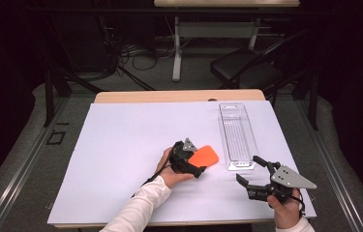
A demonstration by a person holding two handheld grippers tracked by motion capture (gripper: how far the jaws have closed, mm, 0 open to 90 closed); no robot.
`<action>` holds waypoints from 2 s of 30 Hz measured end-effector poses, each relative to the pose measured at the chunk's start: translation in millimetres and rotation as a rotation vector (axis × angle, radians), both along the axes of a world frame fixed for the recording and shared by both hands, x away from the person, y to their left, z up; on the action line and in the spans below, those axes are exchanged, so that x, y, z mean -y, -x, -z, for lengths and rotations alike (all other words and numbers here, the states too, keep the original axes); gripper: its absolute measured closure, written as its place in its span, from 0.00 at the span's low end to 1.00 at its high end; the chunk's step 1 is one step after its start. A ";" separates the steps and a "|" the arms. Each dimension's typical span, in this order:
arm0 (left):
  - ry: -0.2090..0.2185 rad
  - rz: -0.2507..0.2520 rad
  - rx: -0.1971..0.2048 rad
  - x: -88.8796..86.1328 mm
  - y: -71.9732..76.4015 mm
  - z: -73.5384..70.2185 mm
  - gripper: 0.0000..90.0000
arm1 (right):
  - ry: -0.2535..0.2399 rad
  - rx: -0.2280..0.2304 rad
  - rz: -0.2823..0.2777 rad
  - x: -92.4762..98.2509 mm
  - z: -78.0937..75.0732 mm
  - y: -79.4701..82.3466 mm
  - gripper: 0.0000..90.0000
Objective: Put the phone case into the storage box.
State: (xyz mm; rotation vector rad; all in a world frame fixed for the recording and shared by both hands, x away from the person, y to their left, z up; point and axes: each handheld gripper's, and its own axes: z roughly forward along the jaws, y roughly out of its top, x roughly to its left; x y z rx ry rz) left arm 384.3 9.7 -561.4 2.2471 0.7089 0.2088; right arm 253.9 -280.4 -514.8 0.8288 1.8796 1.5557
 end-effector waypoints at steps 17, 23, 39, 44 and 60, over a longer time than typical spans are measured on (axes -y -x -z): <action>-0.056 -0.002 0.001 4.2 -1.6 3.6 0.13 | 0.001 -0.004 -0.002 -0.2 0.3 -0.1 0.16; -0.058 -0.003 0.002 4.3 -1.4 3.5 0.14 | -0.003 -0.009 -0.002 -0.6 0.5 0.1 0.16; -0.091 -0.002 -0.021 7.6 -2.9 -0.1 0.15 | 0.000 -0.015 -0.010 -0.6 0.9 -0.3 0.16; -0.102 -0.001 -0.027 8.4 -3.6 -1.0 0.15 | 0.003 -0.014 -0.012 -0.3 0.9 -0.6 0.16; -0.111 -0.006 -0.029 9.9 -3.8 -2.1 0.16 | 0.002 -0.022 -0.018 -0.2 1.2 -1.2 0.16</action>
